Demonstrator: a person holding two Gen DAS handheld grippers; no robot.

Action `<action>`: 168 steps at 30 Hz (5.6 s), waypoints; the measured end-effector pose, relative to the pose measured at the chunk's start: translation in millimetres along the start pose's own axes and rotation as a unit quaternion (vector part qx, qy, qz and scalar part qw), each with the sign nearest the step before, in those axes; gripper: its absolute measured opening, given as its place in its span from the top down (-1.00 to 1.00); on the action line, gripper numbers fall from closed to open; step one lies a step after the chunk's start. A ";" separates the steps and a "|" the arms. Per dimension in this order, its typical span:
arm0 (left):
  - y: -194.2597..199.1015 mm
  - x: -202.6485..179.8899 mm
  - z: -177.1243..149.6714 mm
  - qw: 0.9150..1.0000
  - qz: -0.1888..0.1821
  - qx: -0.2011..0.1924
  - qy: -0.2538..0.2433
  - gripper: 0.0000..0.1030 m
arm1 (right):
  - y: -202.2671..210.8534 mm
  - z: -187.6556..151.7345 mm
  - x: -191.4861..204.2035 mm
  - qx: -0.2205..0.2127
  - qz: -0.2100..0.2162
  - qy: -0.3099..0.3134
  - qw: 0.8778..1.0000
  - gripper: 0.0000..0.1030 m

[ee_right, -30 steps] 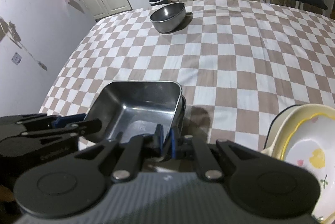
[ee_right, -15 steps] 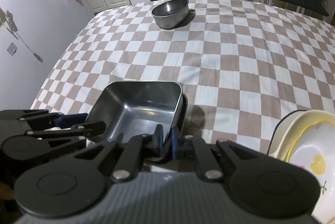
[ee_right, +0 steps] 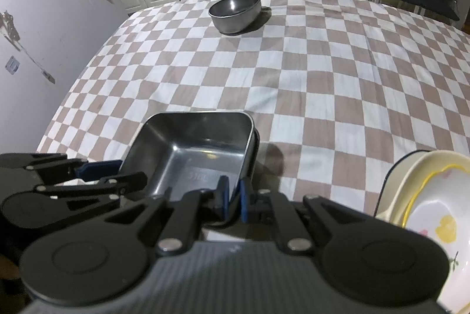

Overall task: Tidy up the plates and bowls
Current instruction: 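Carry the second steel pan with both tools toward the first pan, then lower the second pan onto the first pan and open both tools, then move both tools to the steel bowl and grip its rim, then carry the steel bowl with both tools and lower it into the stacked pans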

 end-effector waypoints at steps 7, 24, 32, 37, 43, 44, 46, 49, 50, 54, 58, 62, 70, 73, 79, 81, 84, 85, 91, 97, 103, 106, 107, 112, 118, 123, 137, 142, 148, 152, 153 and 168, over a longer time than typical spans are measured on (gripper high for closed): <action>-2.3 0.8 0.7 1.000 -0.005 0.003 0.003 0.44 | -3.9 -2.1 -3.4 0.019 -0.010 -0.007 1.000 0.83; 5.0 9.3 5.1 1.000 0.002 0.005 0.015 0.39 | -8.2 -7.8 -13.3 0.029 0.018 -0.034 0.999 0.74; 13.3 7.4 3.4 1.000 0.012 0.007 0.010 0.28 | -3.6 -11.6 -13.8 0.025 0.021 -0.027 0.999 0.59; 26.7 6.2 9.8 1.000 0.012 -0.007 0.019 0.19 | 13.5 -6.8 -14.4 0.000 0.035 -0.030 0.999 0.59; 44.2 -4.2 22.2 0.999 0.004 -0.032 0.024 -0.03 | 31.2 -1.9 -18.5 -0.027 0.041 -0.028 0.998 0.59; 46.8 -6.6 24.4 0.999 0.003 -0.036 0.024 -0.04 | 34.6 -0.8 -19.9 -0.032 0.042 -0.028 0.998 0.59; 51.9 -11.6 29.6 0.999 -0.001 -0.044 0.025 -0.14 | 40.4 1.6 -23.1 -0.042 0.043 -0.029 0.998 0.57; 59.6 -19.4 38.8 0.998 -0.008 -0.059 0.027 -0.32 | 48.6 6.1 -28.2 -0.058 0.043 -0.030 0.997 0.39; 61.6 -21.7 41.6 0.998 -0.010 -0.063 0.028 -0.35 | 51.1 9.0 -30.2 -0.065 0.042 -0.030 0.997 0.31; 65.3 -27.9 53.7 0.996 -0.014 -0.078 0.036 -0.48 | 60.5 16.9 -36.3 -0.092 0.043 -0.023 0.995 0.18; 62.3 -29.4 65.9 0.995 -0.009 -0.089 0.047 -0.70 | 62.9 29.8 -44.4 -0.117 0.034 -0.016 0.992 0.05; 53.6 -25.8 77.6 0.993 0.002 -0.101 0.065 -0.91 | 62.0 45.4 -53.1 -0.141 0.029 -0.013 0.990 -0.17; 25.2 -14.2 101.0 0.988 0.011 -0.111 0.108 -0.99 | 54.2 72.0 -71.9 -0.179 0.010 -0.001 0.984 -0.90; 12.4 -10.0 110.3 0.986 0.014 -0.112 0.125 -1.00 | 46.6 82.4 -78.6 -0.190 0.000 -0.006 0.982 -0.99; -16.6 1.0 127.8 0.981 0.021 -0.106 0.160 -1.00 | 25.7 108.8 -94.5 -0.201 -0.014 -0.009 0.979 -0.99; -28.0 6.2 133.4 0.977 0.017 -0.105 0.182 -1.00 | 18.0 117.6 -99.9 -0.200 -0.016 -0.012 0.980 -0.99; -44.7 14.2 141.7 0.969 0.009 -0.097 0.227 -0.99 | 6.3 131.2 -107.6 -0.198 -0.011 -0.015 0.980 -0.99; -51.6 16.9 145.1 0.965 0.002 -0.092 0.246 -0.99 | 2.5 134.6 -109.8 -0.194 -0.014 -0.017 0.981 -0.99; -83.5 25.2 165.7 0.940 -0.049 -0.066 0.331 -0.64 | -13.9 151.7 -121.1 -0.177 0.001 -0.029 0.984 -0.74; -112.9 28.3 187.7 0.924 -0.064 -0.052 0.374 -0.15 | -17.2 169.5 -120.5 -0.188 0.047 -0.028 0.981 -0.48; -129.9 25.4 198.3 0.925 -0.055 -0.044 0.373 -0.05 | -47.1 195.6 -106.8 -0.165 0.065 -0.003 0.984 -0.07; -141.7 26.4 199.1 0.924 -0.056 -0.030 0.377 0.06 | -63.3 208.2 -99.7 -0.150 0.057 0.008 0.987 0.01; -145.1 27.2 198.8 0.923 -0.060 -0.028 0.380 0.08 | -68.0 212.3 -97.5 -0.147 0.057 0.010 0.987 0.01; -160.3 32.5 197.4 0.916 -0.067 -0.019 0.394 0.38 | -85.1 231.3 -90.5 -0.144 0.057 0.012 0.988 0.01; -167.1 43.7 198.5 0.914 -0.072 -0.031 0.398 0.67 | -102.7 244.1 -89.1 -0.129 0.038 0.033 0.990 0.01; -166.1 54.8 201.4 0.920 -0.057 -0.050 0.384 0.87 | -110.2 242.8 -86.7 -0.124 0.026 0.044 0.991 0.06; -152.7 35.7 208.2 0.949 -0.061 -0.063 0.303 0.90 | -98.1 215.9 -96.6 -0.110 0.013 0.031 0.993 0.86; -123.8 22.2 208.5 0.959 -0.063 -0.079 0.264 0.90 | -72.8 201.7 -95.2 -0.117 0.007 0.026 0.993 0.87; -85.4 4.5 190.7 0.969 -0.058 -0.085 0.225 0.90 | -32.7 178.0 -85.1 -0.124 0.007 0.023 0.992 0.87; -53.7 -7.3 174.4 0.974 -0.058 -0.096 0.198 0.90 | -2.1 153.8 -76.0 -0.122 0.003 0.031 0.992 0.87; -45.6 -9.1 169.7 0.974 -0.061 -0.097 0.195 0.90 | 5.6 147.9 -74.4 -0.122 0.003 0.030 0.992 0.87; 39.4 -4.5 81.8 0.976 -0.074 -0.104 0.175 0.90 | 68.2 55.6 -26.3 -0.114 0.036 0.014 0.993 0.87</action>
Point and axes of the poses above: each gripper's, at about its wrist camera, not at the fingertips, and y roughly against the way its jaws point, x to its left, z to its top, the point moved 5 cm from there along -y, roughly the way its jaws point, and after that the axes turned 12 degrees about z, right-handed, at the moved point
